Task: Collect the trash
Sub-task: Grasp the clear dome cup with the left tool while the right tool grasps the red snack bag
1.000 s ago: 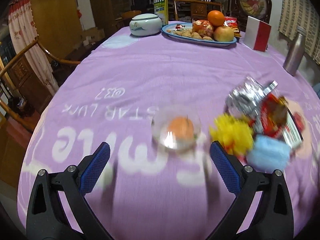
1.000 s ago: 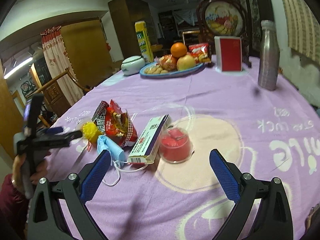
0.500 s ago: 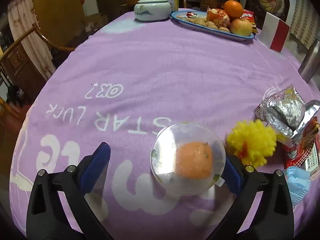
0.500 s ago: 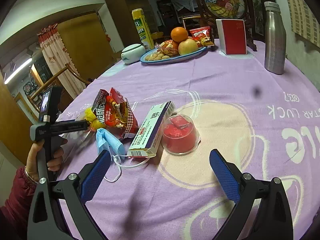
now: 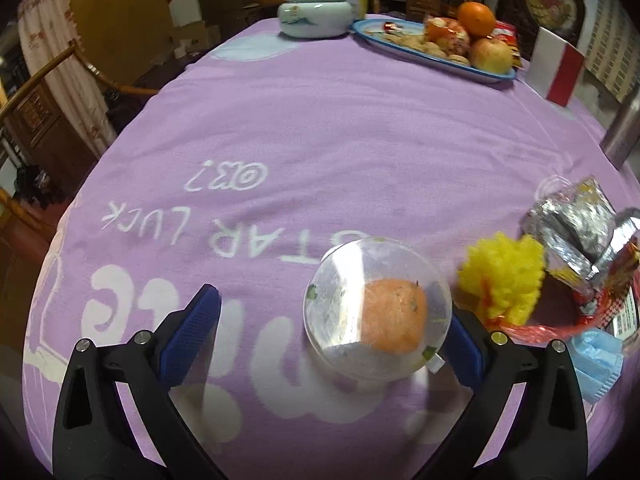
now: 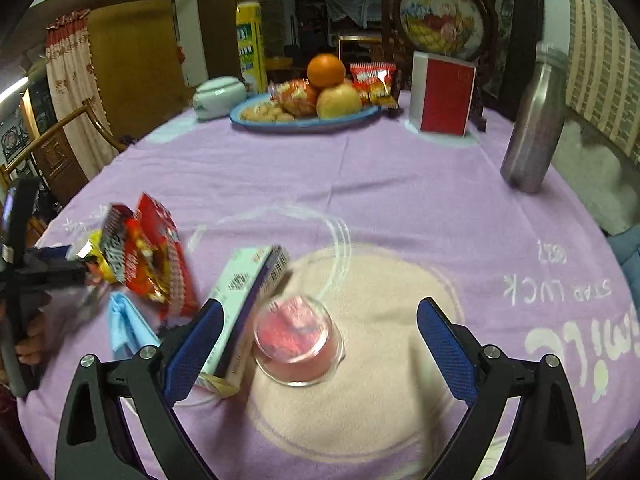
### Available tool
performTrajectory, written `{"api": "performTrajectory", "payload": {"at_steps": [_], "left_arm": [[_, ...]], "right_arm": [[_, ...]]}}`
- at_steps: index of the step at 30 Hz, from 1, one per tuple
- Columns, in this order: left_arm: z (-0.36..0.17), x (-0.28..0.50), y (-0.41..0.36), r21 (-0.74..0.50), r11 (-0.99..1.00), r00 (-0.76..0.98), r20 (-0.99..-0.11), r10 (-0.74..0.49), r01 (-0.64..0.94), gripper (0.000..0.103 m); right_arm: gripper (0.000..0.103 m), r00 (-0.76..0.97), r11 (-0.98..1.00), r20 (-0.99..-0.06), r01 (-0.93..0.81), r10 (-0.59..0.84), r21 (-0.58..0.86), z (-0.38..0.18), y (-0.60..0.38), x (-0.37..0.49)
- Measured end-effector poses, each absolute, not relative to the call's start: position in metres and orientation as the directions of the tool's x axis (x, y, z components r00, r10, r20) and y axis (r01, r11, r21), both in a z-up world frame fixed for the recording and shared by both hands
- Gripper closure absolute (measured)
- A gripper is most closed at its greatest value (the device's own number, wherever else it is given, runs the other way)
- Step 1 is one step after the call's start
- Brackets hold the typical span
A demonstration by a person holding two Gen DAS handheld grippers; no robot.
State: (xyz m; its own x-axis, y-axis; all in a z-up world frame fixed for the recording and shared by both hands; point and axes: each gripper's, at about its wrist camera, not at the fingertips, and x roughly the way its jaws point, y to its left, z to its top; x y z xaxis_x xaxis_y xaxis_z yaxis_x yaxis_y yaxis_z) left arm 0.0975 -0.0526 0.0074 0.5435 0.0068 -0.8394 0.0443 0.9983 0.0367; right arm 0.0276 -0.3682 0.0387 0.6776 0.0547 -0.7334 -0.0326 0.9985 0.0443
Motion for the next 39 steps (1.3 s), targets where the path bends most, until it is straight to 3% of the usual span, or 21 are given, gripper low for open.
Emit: {"api": "performTrajectory", "payload": {"at_steps": [8,15,20,26,31,33,34,35,36,39], "left_arm": [[0.009,0.097,-0.048,0.076,0.997,0.554,-0.830,0.070,-0.012,0.006],[0.007,0.099,-0.044,0.048,0.999,0.548,-0.835,0.052,-0.022,0.006],[0.006,0.099,-0.044,0.046,0.999,0.548,-0.835,0.051,-0.023,0.006],[0.007,0.099,-0.043,0.046,0.999,0.548,-0.835,0.051,-0.023,0.006],[0.007,0.099,-0.043,0.046,0.999,0.548,-0.835,0.051,-0.024,0.006],[0.007,0.099,-0.043,0.044,0.999,0.548,-0.835,0.049,-0.023,0.006],[0.007,0.099,-0.043,0.036,0.999,0.547,-0.836,0.040,-0.018,0.007],[0.008,0.098,-0.043,0.022,1.000,0.547,-0.837,0.022,-0.007,0.007],[0.010,0.097,-0.043,-0.003,1.000,0.551,-0.834,-0.008,0.010,0.008],[0.019,0.094,-0.040,-0.063,0.998,0.581,-0.811,-0.068,0.029,0.025]], "right_arm": [[0.009,0.681,0.992,-0.723,-0.100,0.121,0.071,0.039,-0.364,0.022],[0.011,0.727,0.989,-0.670,-0.119,0.150,0.092,0.052,-0.358,0.014],[0.011,0.694,0.974,-0.688,-0.205,0.213,0.095,0.058,-0.331,0.024],[0.010,0.679,0.951,-0.708,-0.309,0.194,-0.035,0.059,-0.275,0.041],[0.008,0.625,0.944,-0.751,-0.331,0.212,-0.009,0.044,-0.256,0.065],[0.025,0.618,0.945,-0.754,-0.326,0.222,0.011,0.040,-0.257,0.070],[0.055,0.609,0.942,-0.758,-0.334,0.233,0.021,0.038,-0.258,0.070],[0.073,0.595,0.938,-0.766,-0.344,0.245,0.033,0.037,-0.259,0.070],[0.075,0.599,0.940,-0.759,-0.337,0.255,0.050,0.040,-0.263,0.068],[0.081,0.631,0.945,-0.720,-0.309,0.290,0.111,0.053,-0.280,0.063]]}}
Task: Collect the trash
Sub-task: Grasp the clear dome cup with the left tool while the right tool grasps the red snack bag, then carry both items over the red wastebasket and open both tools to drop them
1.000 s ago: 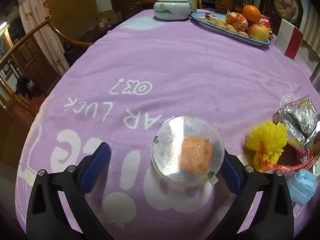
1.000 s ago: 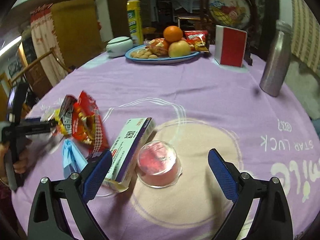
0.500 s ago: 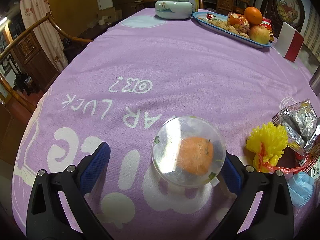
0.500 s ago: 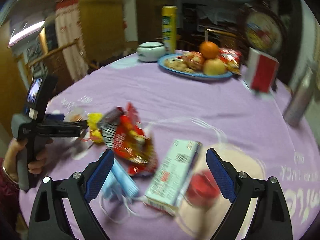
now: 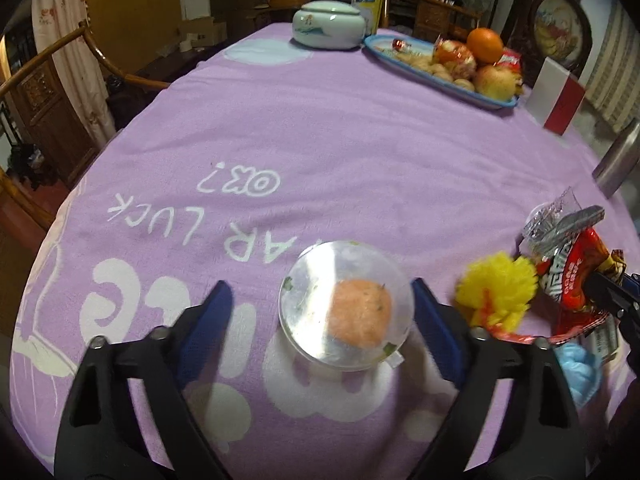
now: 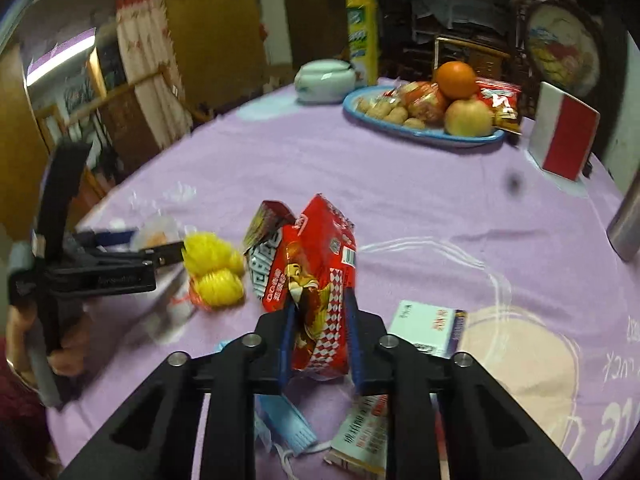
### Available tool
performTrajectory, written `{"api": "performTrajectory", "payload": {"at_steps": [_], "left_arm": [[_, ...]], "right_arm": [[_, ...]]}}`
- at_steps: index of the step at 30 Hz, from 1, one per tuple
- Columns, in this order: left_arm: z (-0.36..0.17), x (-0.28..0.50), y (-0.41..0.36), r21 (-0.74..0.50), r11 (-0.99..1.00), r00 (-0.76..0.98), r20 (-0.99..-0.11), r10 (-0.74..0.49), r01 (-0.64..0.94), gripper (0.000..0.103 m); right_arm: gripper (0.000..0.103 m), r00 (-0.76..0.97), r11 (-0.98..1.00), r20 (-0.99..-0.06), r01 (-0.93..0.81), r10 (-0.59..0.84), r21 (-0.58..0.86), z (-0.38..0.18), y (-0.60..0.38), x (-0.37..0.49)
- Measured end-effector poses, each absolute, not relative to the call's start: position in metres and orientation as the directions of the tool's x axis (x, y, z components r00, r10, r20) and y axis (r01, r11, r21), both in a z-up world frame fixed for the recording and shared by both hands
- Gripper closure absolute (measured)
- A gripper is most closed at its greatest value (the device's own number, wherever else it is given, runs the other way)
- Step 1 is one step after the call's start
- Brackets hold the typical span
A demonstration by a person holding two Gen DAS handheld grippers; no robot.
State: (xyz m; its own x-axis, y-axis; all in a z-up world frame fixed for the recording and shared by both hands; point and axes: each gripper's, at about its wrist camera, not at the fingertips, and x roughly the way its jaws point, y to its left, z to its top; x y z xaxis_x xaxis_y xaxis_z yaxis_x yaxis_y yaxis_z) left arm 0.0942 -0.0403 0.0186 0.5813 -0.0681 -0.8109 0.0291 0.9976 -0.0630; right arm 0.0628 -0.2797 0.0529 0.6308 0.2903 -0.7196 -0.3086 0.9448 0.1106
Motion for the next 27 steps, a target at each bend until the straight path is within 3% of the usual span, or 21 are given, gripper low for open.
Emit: {"api": "performTrajectory", "payload": {"at_steps": [4,9,18,27], "left_arm": [[0.024,0.094,-0.029,-0.166,0.986,0.591,-0.793,-0.148,0.023,0.042],[0.024,0.095,-0.029,-0.196,0.980,0.584,-0.793,-0.173,0.025,0.042],[0.030,0.083,-0.044,-0.042,0.998,0.647,-0.760,-0.057,0.039,0.046],[0.057,0.020,-0.024,-0.165,0.985,0.653,-0.740,-0.162,0.058,0.046]], "right_arm": [[0.083,0.681,0.952,-0.674,-0.284,0.286,0.117,0.067,-0.294,0.054],[0.083,0.697,0.954,-0.655,-0.264,0.291,0.142,0.074,-0.306,0.046],[0.084,0.695,0.949,-0.648,-0.258,0.313,0.182,0.077,-0.314,0.041],[0.084,0.709,0.922,-0.590,-0.295,0.386,0.249,0.093,-0.315,0.006]]}}
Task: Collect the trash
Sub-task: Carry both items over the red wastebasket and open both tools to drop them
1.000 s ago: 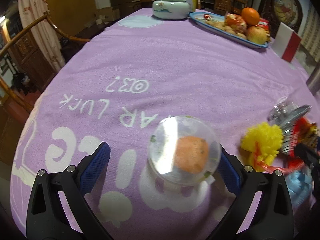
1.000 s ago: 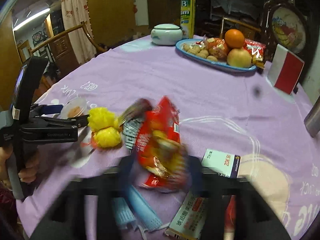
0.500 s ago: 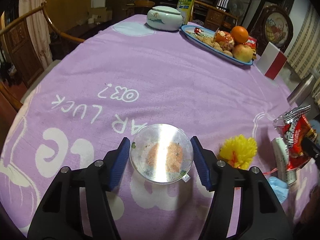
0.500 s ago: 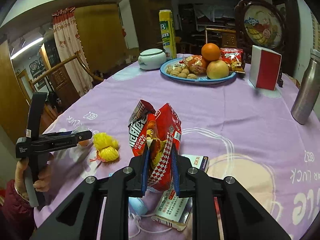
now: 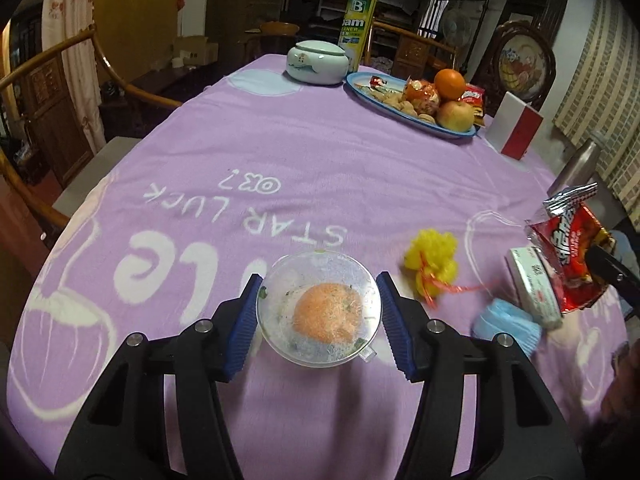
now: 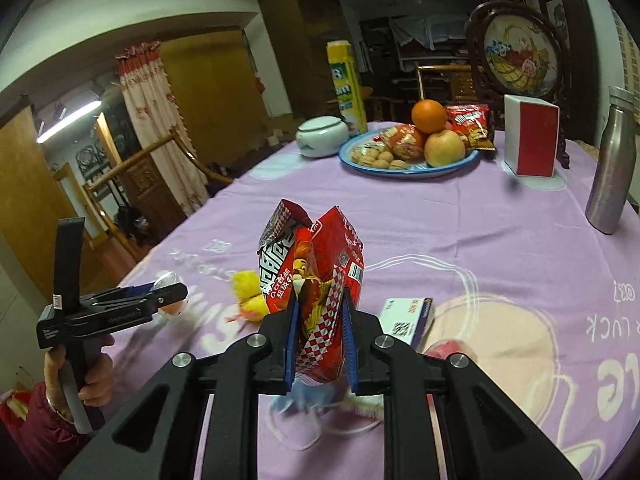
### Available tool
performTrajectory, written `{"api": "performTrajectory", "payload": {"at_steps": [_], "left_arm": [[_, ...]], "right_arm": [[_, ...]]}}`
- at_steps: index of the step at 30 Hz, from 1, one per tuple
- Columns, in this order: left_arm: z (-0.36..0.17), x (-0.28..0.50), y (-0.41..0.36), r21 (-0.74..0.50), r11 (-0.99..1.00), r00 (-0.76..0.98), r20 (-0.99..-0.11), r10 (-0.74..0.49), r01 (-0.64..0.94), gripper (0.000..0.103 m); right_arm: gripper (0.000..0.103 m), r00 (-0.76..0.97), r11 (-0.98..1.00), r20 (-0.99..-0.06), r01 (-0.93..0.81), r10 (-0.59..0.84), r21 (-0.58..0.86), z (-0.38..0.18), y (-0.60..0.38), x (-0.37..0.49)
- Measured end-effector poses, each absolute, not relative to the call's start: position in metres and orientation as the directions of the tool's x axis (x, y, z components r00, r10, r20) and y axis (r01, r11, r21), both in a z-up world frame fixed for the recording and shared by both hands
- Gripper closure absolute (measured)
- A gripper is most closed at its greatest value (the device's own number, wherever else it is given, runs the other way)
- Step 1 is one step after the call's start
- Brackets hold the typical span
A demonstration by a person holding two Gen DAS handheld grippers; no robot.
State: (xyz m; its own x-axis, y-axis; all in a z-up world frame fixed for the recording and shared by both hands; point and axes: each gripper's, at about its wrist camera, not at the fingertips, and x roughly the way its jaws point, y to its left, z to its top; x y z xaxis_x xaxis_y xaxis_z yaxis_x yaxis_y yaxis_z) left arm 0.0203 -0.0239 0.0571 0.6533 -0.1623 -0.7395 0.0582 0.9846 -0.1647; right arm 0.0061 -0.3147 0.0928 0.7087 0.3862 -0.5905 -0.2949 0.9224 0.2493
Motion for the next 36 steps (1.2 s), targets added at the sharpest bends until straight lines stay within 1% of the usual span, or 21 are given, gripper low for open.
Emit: {"api": "performTrajectory", "payload": {"at_steps": [4,11,16,20,22,27,29,31,33,34,36], "left_arm": [[0.071,-0.012,-0.013,-0.171,0.984,0.667,-0.729,-0.158,0.046,0.046],[0.092,-0.083,0.021,-0.160,0.987,0.701,-0.705,-0.114,-0.001,0.046],[0.097,-0.141,0.063,-0.146,0.986,0.717,-0.695,-0.047,-0.077,0.046],[0.088,-0.191,0.106,-0.126,0.976,0.705,-0.709,0.035,-0.175,0.046],[0.074,-0.214,0.131,-0.130,0.964,0.680,-0.730,0.065,-0.232,0.046],[0.036,-0.242,0.177,-0.133,0.945,0.612,-0.786,0.083,-0.300,0.046],[0.021,-0.245,0.184,-0.107,0.946,0.581,-0.808,0.096,-0.305,0.042],[0.015,-0.249,0.187,-0.078,0.947,0.572,-0.811,0.123,-0.313,0.020],[0.017,-0.255,0.188,-0.055,0.947,0.596,-0.788,0.153,-0.316,0.011],[0.020,-0.258,0.190,-0.047,0.947,0.611,-0.774,0.167,-0.317,0.007],[0.025,-0.261,0.194,-0.039,0.942,0.628,-0.754,0.191,-0.333,0.007]], "right_arm": [[0.084,0.707,0.906,-0.566,-0.323,0.424,0.275,0.100,-0.311,-0.018],[0.084,0.699,0.873,-0.522,-0.394,0.488,0.288,0.115,-0.292,-0.064],[0.084,0.675,0.839,-0.500,-0.461,0.543,0.290,0.126,-0.265,-0.088],[0.083,0.650,0.814,-0.493,-0.506,0.578,0.287,0.130,-0.239,-0.104],[0.083,0.624,0.798,-0.504,-0.530,0.597,0.287,0.129,-0.219,-0.111],[0.083,0.561,0.766,-0.543,-0.576,0.625,0.285,0.123,-0.175,-0.118],[0.083,0.535,0.750,-0.558,-0.601,0.634,0.277,0.122,-0.153,-0.122],[0.083,0.515,0.737,-0.571,-0.623,0.639,0.262,0.122,-0.135,-0.128],[0.083,0.485,0.715,-0.587,-0.654,0.649,0.250,0.121,-0.114,-0.133],[0.083,0.468,0.702,-0.596,-0.669,0.653,0.244,0.120,-0.103,-0.135],[0.083,0.434,0.678,-0.614,-0.696,0.659,0.236,0.117,-0.083,-0.143]]}}
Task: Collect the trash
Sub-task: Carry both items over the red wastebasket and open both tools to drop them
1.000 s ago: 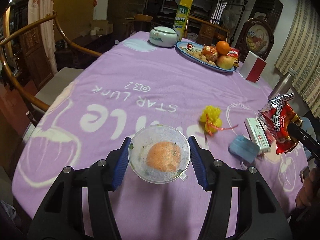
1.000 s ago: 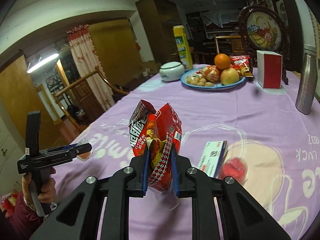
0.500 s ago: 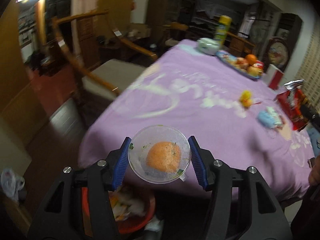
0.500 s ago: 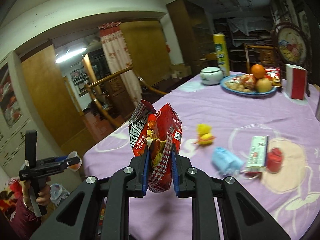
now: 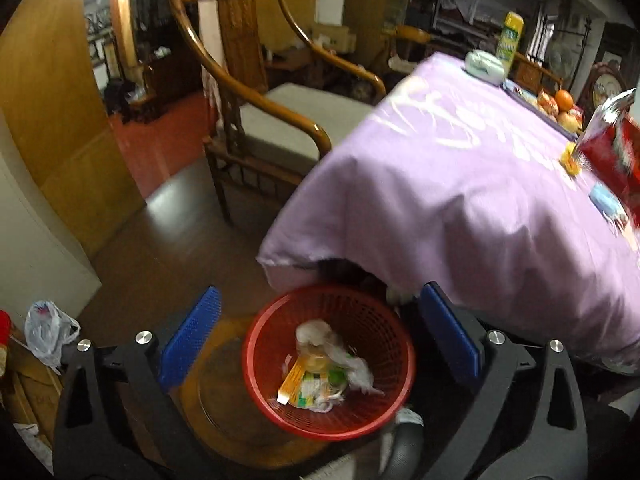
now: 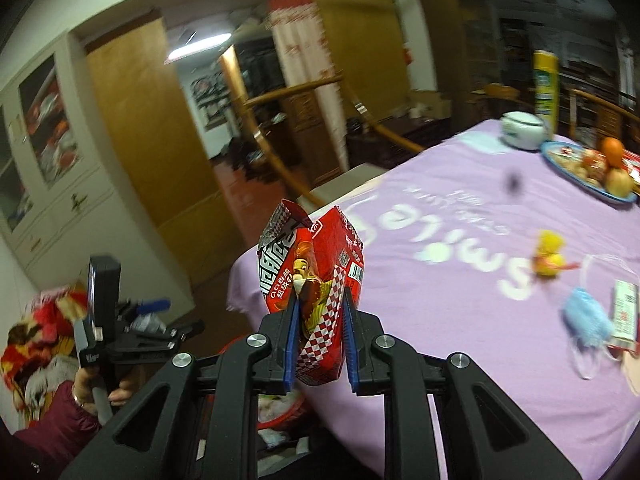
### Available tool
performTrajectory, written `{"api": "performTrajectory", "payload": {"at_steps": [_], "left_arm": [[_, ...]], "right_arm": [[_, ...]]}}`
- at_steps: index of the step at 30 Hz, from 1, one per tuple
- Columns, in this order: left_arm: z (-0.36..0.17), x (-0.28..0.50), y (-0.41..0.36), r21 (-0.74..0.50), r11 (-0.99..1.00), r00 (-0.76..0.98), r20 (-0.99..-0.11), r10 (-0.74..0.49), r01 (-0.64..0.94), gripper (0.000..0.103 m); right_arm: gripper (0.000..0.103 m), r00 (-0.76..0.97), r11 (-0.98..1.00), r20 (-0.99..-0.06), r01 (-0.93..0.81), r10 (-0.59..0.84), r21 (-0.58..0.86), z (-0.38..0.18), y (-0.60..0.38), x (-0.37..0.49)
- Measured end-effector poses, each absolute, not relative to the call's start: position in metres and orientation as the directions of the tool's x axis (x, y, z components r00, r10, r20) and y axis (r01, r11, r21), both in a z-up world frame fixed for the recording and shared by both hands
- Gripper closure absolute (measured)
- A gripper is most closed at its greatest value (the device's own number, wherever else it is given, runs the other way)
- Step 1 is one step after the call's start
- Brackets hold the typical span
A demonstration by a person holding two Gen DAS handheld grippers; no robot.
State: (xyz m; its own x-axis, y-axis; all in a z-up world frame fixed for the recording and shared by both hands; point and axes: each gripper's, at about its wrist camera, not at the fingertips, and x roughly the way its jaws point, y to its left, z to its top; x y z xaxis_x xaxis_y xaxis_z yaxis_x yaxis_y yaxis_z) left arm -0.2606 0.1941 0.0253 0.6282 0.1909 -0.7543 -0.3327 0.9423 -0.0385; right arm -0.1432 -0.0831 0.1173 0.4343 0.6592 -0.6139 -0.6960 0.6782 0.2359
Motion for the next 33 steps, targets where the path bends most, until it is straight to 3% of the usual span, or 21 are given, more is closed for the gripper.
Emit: {"api": "performTrajectory", "payload": {"at_steps": [8,16,27,29,30,31,33], "left_arm": [[0.017,-0.278,0.232,0.042,0.867,0.595,-0.711,0.375,-0.497,0.007],[-0.004,-0.287,0.263,-0.012,0.836,0.570,-0.737,0.363,-0.548,0.007],[-0.020,-0.290,0.277,-0.044,0.823,0.555,-0.758,0.342,-0.566,0.007],[-0.022,-0.289,0.277,-0.041,0.825,0.553,-0.761,0.340,-0.564,0.007],[-0.022,-0.289,0.277,-0.039,0.827,0.553,-0.761,0.339,-0.562,0.007],[-0.022,-0.289,0.276,-0.039,0.828,0.554,-0.761,0.339,-0.559,0.007],[-0.020,-0.287,0.275,-0.040,0.832,0.557,-0.760,0.335,-0.554,0.007]], "right_arm": [[0.083,0.262,0.567,-0.718,-0.794,0.645,0.219,0.083,0.000,-0.172],[0.083,0.140,0.495,-0.808,-0.844,0.573,0.205,0.035,0.067,-0.184],[0.082,0.042,0.396,-0.861,-0.899,0.507,0.189,0.003,0.099,-0.210],[0.073,0.013,0.382,-0.884,-0.905,0.468,0.189,-0.009,0.103,-0.216],[0.054,0.006,0.382,-0.893,-0.905,0.451,0.187,-0.014,0.105,-0.216],[0.046,0.009,0.385,-0.897,-0.905,0.442,0.181,-0.017,0.105,-0.216],[0.045,0.023,0.387,-0.903,-0.908,0.430,0.161,-0.020,0.103,-0.217]]}}
